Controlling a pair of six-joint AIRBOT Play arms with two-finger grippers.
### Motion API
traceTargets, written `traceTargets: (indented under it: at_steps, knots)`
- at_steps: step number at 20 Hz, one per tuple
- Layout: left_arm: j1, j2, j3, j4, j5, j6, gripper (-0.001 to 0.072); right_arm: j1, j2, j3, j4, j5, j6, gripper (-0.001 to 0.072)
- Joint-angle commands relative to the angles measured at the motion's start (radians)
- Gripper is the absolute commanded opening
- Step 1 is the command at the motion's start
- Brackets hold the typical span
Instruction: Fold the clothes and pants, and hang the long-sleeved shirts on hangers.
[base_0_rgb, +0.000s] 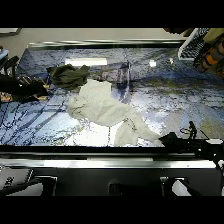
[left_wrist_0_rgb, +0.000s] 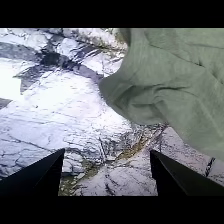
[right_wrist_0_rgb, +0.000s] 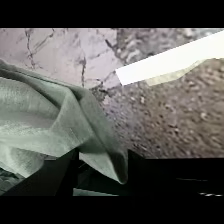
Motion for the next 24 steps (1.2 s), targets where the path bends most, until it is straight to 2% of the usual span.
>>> traceTargets:
  at_steps: [1,2,3,4,6,7,13,20,21,22,23,24]
  knots:
    - [0.115,0.000,-0.108,-0.097,0.047,0.031,0.0616,0.000,-0.001,-0.038,0.048,-0.054,-0.020,0.0378]
    - [0.145,-0.001,-0.151,-0.142,0.080,0.054,0.0616,0.000,-0.001,-0.043,0.058,-0.066,-0.020,0.0342]
    - [0.168,-0.002,-0.198,-0.188,0.120,0.082,0.0616,0.000,-0.001,-0.051,0.073,-0.077,-0.020,0.0341]
    - [0.183,-0.002,-0.247,-0.229,0.170,0.114,0.0616,0.000,-0.006,-0.053,0.083,-0.080,-0.020,0.0293]
    - [0.185,-0.007,-0.338,-0.276,0.273,0.153,0.0616,0.000,-0.032,-0.053,0.112,-0.078,-0.035,0.0103]
    - [0.179,-0.021,-0.373,-0.307,0.309,0.170,0.0616,0.000,-0.041,-0.053,0.132,-0.078,-0.050,0.0042]
    - [0.095,-0.227,-0.418,-0.520,0.388,0.319,0.0611,0.000,-0.043,-0.053,0.188,-0.077,-0.003,0.0041]
    - [0.013,-0.325,-0.418,-0.526,0.465,0.320,0.0591,0.000,-0.043,-0.053,0.214,-0.046,0.018,0.0041]
    - [0.009,-0.325,-0.418,-0.538,0.479,0.320,0.0561,0.000,-0.043,-0.053,0.227,-0.037,0.018,0.0041]
    - [0.007,-0.325,-0.416,-0.567,0.486,0.321,0.0305,0.000,-0.042,-0.053,0.246,-0.026,0.014,0.0041]
    - [0.007,-0.324,-0.407,-0.594,0.487,0.321,0.0096,0.000,-0.036,-0.053,0.277,-0.014,-0.006,0.0041]
    - [0.007,-0.322,-0.394,-0.614,0.485,0.321,0.0023,0.000,-0.021,-0.052,0.319,-0.003,-0.029,0.0041]
